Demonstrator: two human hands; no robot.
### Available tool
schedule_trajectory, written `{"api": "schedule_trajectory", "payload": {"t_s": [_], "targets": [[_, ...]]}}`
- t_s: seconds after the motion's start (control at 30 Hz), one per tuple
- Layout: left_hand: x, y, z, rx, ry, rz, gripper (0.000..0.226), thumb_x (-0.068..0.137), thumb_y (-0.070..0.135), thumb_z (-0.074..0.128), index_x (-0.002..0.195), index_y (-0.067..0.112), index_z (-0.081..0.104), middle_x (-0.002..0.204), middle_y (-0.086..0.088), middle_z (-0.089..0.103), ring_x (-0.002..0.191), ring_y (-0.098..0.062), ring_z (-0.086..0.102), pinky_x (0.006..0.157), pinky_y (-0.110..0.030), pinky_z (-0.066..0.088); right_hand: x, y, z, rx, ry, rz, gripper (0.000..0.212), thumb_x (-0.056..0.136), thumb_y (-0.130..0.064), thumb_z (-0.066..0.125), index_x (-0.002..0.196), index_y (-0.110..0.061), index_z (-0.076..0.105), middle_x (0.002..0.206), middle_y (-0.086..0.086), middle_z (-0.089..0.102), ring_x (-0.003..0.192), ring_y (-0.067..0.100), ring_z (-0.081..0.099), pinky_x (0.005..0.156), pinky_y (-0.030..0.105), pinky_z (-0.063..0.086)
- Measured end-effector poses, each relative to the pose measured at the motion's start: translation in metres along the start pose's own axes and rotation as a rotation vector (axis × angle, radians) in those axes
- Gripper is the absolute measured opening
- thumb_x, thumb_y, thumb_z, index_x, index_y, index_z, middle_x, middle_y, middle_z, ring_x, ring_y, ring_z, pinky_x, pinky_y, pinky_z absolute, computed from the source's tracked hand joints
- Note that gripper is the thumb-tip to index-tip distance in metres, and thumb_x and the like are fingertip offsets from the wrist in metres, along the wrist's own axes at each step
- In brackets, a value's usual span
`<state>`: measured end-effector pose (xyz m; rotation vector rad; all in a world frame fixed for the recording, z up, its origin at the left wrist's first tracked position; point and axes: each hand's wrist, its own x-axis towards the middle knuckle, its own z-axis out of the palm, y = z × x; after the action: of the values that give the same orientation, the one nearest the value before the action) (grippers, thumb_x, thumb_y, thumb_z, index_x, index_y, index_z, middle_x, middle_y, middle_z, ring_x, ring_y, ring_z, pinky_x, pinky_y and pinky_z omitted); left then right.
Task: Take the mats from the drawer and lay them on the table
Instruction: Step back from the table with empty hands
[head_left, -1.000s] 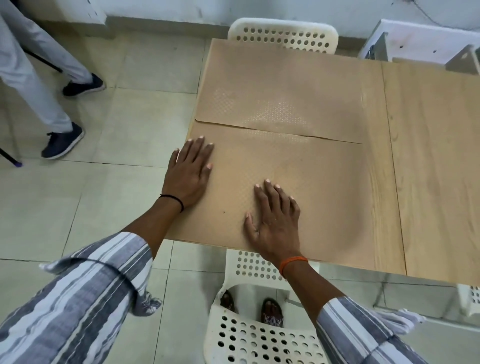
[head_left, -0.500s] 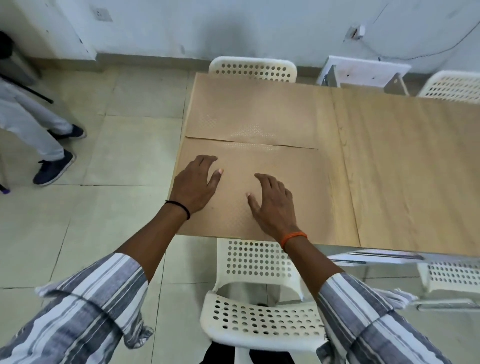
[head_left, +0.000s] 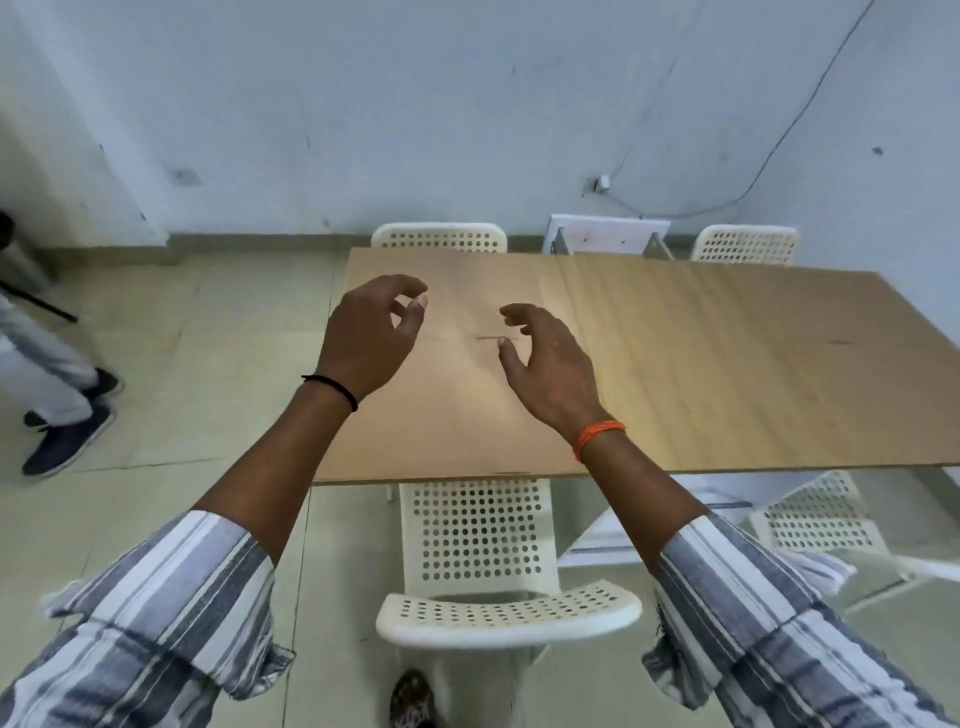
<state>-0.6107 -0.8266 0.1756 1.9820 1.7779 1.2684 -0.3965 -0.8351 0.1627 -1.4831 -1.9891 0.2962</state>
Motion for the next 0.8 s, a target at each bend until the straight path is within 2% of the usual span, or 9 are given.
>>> {"api": "schedule_trajectory", "payload": {"t_s": [0.1,0.17,0.27,0.4,0.5,0.73,0.8], "targets": [[0.0,0.031,-0.023,-0.021,0.062,0.02,0.018,0.091,0.025,0.057,0.101,0.02,0.07,0.099,0.008,0.071,0.077,-0.009,0.065,0.068,-0.025,0.046,0.003,-0.018,-0.034,0.072,0.056,-0.019,0.036,0.096,-0.031,0.056,0.131,-0.028,0.053,0.125,-0.015,0.061,0.11,0.004,0.056,0.071,0.012,0.036],[-0.002,0.048,-0.036,-0.015,0.121,0.041,0.018,0.092,0.025,0.056,0.101,0.02,0.07,0.097,0.008,0.071,0.076,-0.008,0.065,0.065,-0.022,0.042,0.0,-0.027,-0.052,0.092,0.099,-0.049,0.034,0.095,-0.031,0.057,0.128,-0.03,0.053,0.122,-0.018,0.061,0.103,-0.002,0.056,0.067,0.008,0.032],[-0.009,0.065,-0.055,-0.022,0.177,0.056,0.018,0.092,0.024,0.056,0.102,0.018,0.07,0.097,0.008,0.071,0.077,-0.007,0.065,0.062,-0.016,0.039,-0.004,-0.043,-0.07,0.114,0.153,-0.116,0.032,0.094,-0.029,0.059,0.126,-0.028,0.055,0.118,-0.018,0.062,0.095,-0.004,0.057,0.065,0.015,0.038],[-0.017,0.075,-0.081,-0.017,0.19,0.068,0.016,0.092,0.024,0.058,0.1,0.019,0.07,0.094,0.008,0.071,0.075,-0.006,0.065,0.06,-0.012,0.036,-0.008,-0.066,-0.083,0.151,0.174,-0.147,0.031,0.094,-0.029,0.058,0.124,-0.029,0.055,0.115,-0.019,0.063,0.093,-0.001,0.062,0.072,0.026,0.052],[-0.013,0.069,-0.102,0.004,0.207,0.086,0.015,0.092,0.024,0.058,0.1,0.019,0.071,0.098,0.008,0.071,0.072,-0.005,0.063,0.062,-0.012,0.037,-0.002,-0.084,-0.08,0.159,0.172,-0.173,0.032,0.093,-0.028,0.059,0.125,-0.029,0.055,0.114,-0.019,0.064,0.092,-0.001,0.062,0.073,0.028,0.054],[0.022,0.009,-0.162,0.024,0.263,0.09,0.015,0.092,0.029,0.057,0.099,0.023,0.069,0.103,0.013,0.069,0.088,-0.007,0.065,0.072,-0.031,0.054,0.051,-0.152,-0.04,0.158,0.186,-0.204,0.03,0.095,-0.029,0.058,0.124,-0.03,0.055,0.111,-0.019,0.064,0.089,0.001,0.063,0.069,0.018,0.045],[0.042,-0.02,-0.189,0.044,0.267,0.094,0.016,0.092,0.032,0.056,0.099,0.026,0.069,0.104,0.015,0.068,0.088,-0.006,0.064,0.073,-0.033,0.054,0.072,-0.18,-0.022,0.166,0.202,-0.201,0.029,0.095,-0.03,0.057,0.124,-0.031,0.055,0.111,-0.02,0.063,0.089,0.001,0.063,0.07,0.022,0.048]]}}
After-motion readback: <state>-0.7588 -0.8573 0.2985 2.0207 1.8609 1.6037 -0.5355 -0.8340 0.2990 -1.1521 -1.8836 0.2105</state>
